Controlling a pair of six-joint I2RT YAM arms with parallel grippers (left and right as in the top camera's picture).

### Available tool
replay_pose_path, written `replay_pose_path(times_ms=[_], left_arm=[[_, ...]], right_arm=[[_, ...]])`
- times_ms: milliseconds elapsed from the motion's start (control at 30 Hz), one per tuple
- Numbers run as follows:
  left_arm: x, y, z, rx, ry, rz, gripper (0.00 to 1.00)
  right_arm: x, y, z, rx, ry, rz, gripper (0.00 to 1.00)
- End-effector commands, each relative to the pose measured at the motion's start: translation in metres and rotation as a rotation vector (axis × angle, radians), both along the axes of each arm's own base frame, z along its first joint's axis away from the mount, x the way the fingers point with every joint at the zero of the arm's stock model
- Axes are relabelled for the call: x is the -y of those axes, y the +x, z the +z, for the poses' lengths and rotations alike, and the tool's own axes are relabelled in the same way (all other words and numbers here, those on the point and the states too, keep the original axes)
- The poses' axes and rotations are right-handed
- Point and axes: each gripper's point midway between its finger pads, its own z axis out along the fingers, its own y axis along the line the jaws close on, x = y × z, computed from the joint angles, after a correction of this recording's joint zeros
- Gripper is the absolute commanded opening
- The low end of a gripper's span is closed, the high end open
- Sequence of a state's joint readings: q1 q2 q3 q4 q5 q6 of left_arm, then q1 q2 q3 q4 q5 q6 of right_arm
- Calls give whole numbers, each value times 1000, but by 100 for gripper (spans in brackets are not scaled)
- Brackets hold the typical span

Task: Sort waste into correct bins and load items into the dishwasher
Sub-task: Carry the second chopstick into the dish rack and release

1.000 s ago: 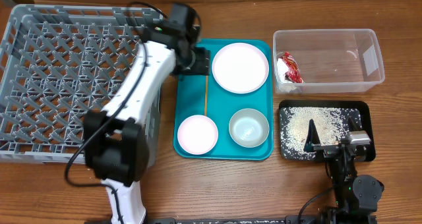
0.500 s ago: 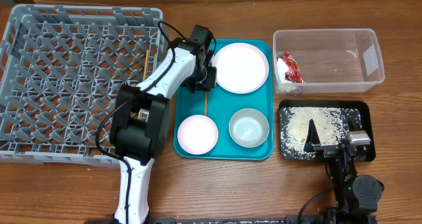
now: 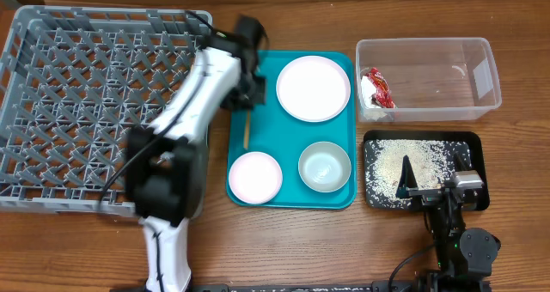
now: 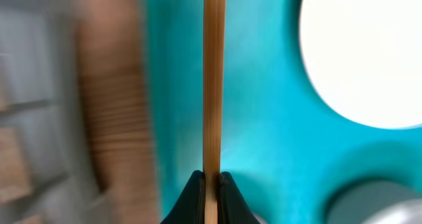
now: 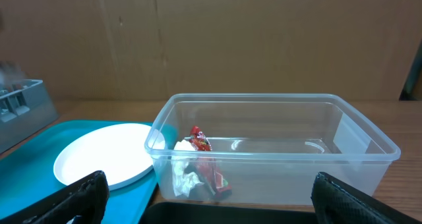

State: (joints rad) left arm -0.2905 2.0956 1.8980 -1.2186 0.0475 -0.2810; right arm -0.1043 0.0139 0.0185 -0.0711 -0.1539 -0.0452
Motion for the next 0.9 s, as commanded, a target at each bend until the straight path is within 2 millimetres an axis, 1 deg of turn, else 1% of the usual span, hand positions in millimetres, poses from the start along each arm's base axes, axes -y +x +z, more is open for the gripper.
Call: replay_pose_path(times_ms=[0, 33, 100, 167, 233, 267, 400, 467, 533, 600, 700, 833, 867], left_arm=[[-44, 1, 90, 194, 11, -27, 4], [-56, -4, 97, 198, 22, -37, 4], [-77, -12, 102, 185, 42, -46, 4], [-98, -17, 101, 156, 58, -43, 4], [-119, -20, 93, 120, 61, -1, 4], [-123, -21, 88, 108, 46, -5, 4], [-121, -18, 59, 80, -66, -89, 4], [-122, -17, 42, 57, -79, -81, 4], [-122, -15, 31, 43, -75, -81, 4], [-124, -12, 23, 36, -68, -52, 4], [-133, -7, 15, 25, -34, 44, 5], [-131, -7, 6, -1, -37, 61, 4], [-129, -8, 1, -13, -38, 64, 5]], right_arm=[[0, 0, -1, 7, -1, 3, 100], [0, 0, -1, 7, -1, 3, 100], [0, 0, -1, 7, -1, 3, 100], [0, 0, -1, 7, -1, 3, 100], [0, 0, -1, 7, -1, 2, 100], [0, 0, -1, 7, -1, 3, 100], [0, 0, -1, 7, -1, 3, 100], [0, 0, -1, 7, -1, 3, 100], [0, 0, -1, 7, -1, 3, 100], [0, 0, -1, 7, -1, 3, 100], [0, 0, -1, 7, -1, 3, 100], [0, 0, -1, 7, -1, 3, 100], [0, 0, -1, 7, -1, 3, 100]])
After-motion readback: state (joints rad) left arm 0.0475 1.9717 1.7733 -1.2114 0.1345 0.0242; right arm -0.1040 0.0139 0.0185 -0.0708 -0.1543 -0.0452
